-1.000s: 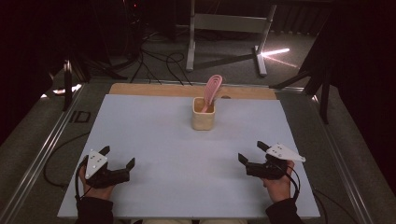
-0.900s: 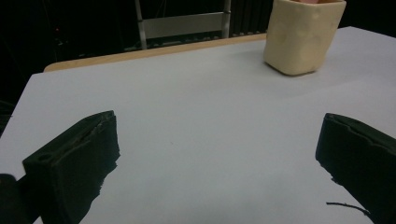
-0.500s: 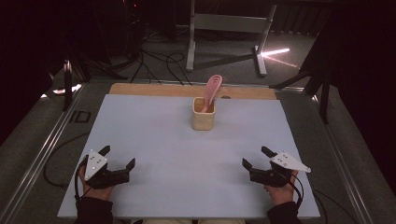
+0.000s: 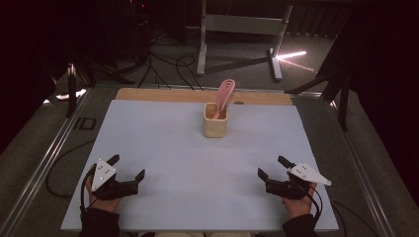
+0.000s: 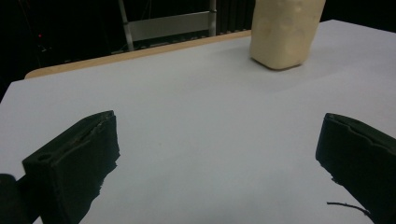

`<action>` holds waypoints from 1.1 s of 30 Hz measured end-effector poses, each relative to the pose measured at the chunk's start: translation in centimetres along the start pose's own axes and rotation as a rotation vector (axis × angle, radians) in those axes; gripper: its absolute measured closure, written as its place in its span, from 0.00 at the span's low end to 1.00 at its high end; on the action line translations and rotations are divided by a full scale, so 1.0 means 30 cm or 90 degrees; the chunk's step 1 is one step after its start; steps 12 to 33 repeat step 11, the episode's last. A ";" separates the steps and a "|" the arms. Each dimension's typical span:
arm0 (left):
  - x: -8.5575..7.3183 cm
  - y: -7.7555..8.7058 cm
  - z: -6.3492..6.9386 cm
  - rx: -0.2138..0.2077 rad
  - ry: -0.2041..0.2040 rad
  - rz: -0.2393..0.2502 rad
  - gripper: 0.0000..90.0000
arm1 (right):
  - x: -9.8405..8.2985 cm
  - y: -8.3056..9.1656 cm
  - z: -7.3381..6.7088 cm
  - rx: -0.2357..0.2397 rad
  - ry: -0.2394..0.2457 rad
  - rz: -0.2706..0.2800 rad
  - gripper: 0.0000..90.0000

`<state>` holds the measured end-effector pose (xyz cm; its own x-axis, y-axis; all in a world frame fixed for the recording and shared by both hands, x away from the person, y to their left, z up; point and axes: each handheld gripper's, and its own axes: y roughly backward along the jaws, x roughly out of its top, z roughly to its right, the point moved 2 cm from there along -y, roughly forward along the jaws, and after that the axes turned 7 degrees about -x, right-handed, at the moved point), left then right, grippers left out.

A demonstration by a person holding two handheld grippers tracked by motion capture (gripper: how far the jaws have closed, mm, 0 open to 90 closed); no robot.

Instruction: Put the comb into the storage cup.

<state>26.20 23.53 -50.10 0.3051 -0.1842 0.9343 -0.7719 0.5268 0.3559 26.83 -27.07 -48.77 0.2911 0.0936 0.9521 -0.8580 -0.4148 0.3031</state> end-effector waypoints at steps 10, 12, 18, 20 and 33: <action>-0.012 -0.013 0.000 0.008 0.003 -0.017 0.00 | -0.013 0.006 -0.009 0.010 -0.023 -0.010 0.10; -0.013 -0.014 0.000 0.008 0.004 -0.021 0.00 | -0.017 0.009 -0.010 0.010 -0.023 -0.014 0.10; -0.013 -0.014 0.000 0.008 0.004 -0.021 0.00 | -0.017 0.009 -0.010 0.010 -0.023 -0.014 0.10; -0.013 -0.014 0.000 0.008 0.004 -0.021 0.00 | -0.017 0.009 -0.010 0.010 -0.023 -0.014 0.10; -0.013 -0.014 0.000 0.008 0.004 -0.021 0.00 | -0.017 0.009 -0.010 0.010 -0.023 -0.014 0.10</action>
